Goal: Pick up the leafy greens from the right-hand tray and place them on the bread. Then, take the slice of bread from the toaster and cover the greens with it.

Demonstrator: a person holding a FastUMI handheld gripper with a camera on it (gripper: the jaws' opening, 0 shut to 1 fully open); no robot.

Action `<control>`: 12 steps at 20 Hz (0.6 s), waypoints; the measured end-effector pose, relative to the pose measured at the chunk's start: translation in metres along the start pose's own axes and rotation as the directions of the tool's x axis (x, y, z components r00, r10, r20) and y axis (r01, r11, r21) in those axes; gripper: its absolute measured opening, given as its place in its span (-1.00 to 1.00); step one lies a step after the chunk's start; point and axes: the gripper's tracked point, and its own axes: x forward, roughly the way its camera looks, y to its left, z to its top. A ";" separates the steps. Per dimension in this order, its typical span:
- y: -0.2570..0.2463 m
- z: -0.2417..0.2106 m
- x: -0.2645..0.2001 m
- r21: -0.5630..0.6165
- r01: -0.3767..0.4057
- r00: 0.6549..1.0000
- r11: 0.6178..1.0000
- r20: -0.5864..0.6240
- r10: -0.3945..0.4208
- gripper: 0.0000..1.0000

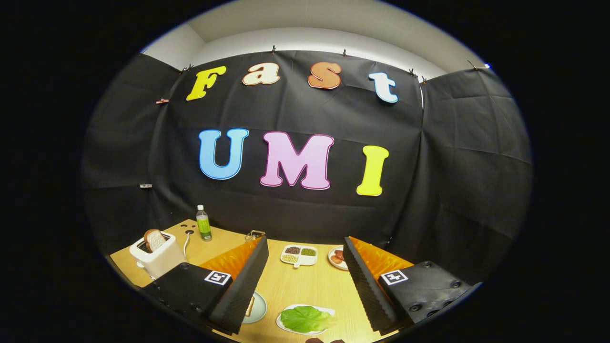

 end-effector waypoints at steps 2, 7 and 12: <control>0.001 -0.002 -0.001 0.005 -0.014 1.000 1.000 0.001 0.014 0.96; 0.001 -0.001 -0.001 0.003 -0.031 0.999 1.000 0.010 0.031 0.95; 0.000 -0.007 0.005 -0.006 -0.045 0.999 0.999 0.004 0.045 0.96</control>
